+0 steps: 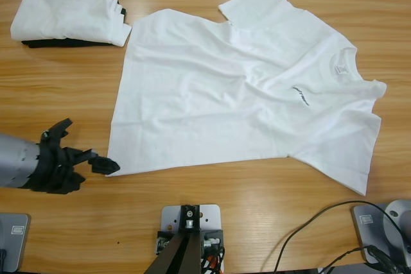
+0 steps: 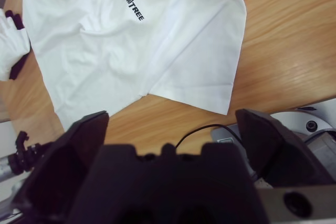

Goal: Fold clothes

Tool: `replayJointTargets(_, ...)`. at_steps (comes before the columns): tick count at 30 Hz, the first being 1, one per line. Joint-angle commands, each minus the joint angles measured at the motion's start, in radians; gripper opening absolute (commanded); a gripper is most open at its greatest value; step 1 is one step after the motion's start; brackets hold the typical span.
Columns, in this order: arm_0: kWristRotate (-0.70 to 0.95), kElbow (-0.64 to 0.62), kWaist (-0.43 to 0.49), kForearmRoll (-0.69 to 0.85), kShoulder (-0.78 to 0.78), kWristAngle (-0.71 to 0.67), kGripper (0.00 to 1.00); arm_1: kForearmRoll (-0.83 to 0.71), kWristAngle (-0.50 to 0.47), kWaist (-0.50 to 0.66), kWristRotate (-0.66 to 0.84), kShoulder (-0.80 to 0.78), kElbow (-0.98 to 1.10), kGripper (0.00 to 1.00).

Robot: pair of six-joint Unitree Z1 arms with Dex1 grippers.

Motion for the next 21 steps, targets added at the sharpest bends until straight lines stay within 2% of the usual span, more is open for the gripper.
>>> replayJointTargets(1,-0.088,0.05,-0.035,-0.17,0.137,-0.046,0.805,-0.009,0.017,-0.008,-0.038,0.039,0.023,0.982)
replayJointTargets(11,-0.11,0.08,-0.06,-0.199,0.161,-0.057,0.788,-0.01,0.025,-0.026,-0.054,0.038,0.022,0.978)
replayJointTargets(12,-0.111,0.085,-0.06,-0.217,0.162,-0.057,0.706,-0.01,0.025,-0.026,-0.054,0.036,0.022,0.977)
replayJointTargets(14,-0.111,0.085,-0.06,-0.238,0.161,-0.058,0.387,-0.01,0.025,-0.026,-0.055,0.035,0.023,0.977)
replayJointTargets(21,-0.12,0.087,-0.06,-0.237,0.169,-0.021,0.361,-0.01,0.029,-0.026,-0.058,0.032,0.024,0.977)
